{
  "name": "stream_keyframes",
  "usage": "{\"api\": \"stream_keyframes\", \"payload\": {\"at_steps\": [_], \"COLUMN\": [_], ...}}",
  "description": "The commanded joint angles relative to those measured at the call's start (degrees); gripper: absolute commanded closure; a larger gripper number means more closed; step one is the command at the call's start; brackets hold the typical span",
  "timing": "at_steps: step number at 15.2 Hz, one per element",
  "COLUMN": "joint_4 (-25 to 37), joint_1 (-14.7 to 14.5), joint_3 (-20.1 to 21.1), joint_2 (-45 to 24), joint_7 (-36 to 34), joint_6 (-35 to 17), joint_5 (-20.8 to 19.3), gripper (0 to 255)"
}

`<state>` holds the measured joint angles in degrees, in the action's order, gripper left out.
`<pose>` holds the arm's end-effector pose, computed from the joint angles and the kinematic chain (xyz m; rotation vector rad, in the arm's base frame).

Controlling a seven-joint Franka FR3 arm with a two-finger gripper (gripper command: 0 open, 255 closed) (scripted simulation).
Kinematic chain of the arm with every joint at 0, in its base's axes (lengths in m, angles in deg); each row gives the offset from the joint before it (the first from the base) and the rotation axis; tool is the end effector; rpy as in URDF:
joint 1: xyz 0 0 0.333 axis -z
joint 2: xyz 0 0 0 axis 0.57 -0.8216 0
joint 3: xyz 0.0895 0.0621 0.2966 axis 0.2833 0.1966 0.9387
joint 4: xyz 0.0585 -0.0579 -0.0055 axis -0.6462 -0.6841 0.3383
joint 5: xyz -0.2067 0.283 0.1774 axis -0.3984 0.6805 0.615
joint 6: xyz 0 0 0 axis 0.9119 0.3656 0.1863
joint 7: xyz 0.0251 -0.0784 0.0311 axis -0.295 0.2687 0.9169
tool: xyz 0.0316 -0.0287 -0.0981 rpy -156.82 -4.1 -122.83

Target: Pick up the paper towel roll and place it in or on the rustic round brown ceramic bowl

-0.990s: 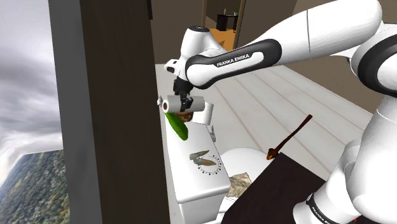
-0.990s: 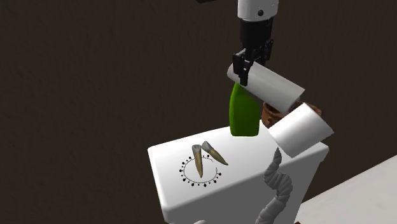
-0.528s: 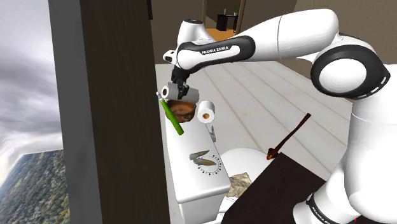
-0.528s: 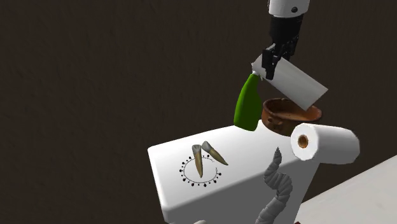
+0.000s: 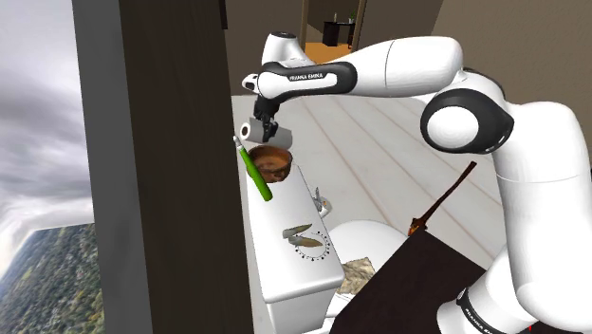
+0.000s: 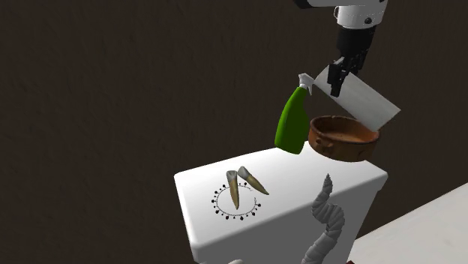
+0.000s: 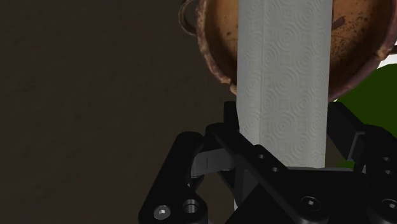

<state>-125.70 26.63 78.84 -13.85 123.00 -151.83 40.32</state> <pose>0.7420 0.1070 0.4389 2.3181 1.9034 0.3561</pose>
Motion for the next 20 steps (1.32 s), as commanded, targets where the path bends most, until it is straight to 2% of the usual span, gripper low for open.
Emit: {"api": "stream_keyframes", "payload": {"at_steps": [1, 13, 20], "joint_4": [-1.3, -6.6, -6.5], "joint_1": [0.0, 0.0, 0.0], "joint_3": [0.0, 0.1, 0.1], "joint_2": [-0.1, -2.5, -2.5], "joint_7": [0.0, 0.2, 0.2], "joint_6": [-1.5, -9.1, -9.1], "joint_5": [0.0, 0.1, 0.1], "gripper": [255, 255, 255]}}
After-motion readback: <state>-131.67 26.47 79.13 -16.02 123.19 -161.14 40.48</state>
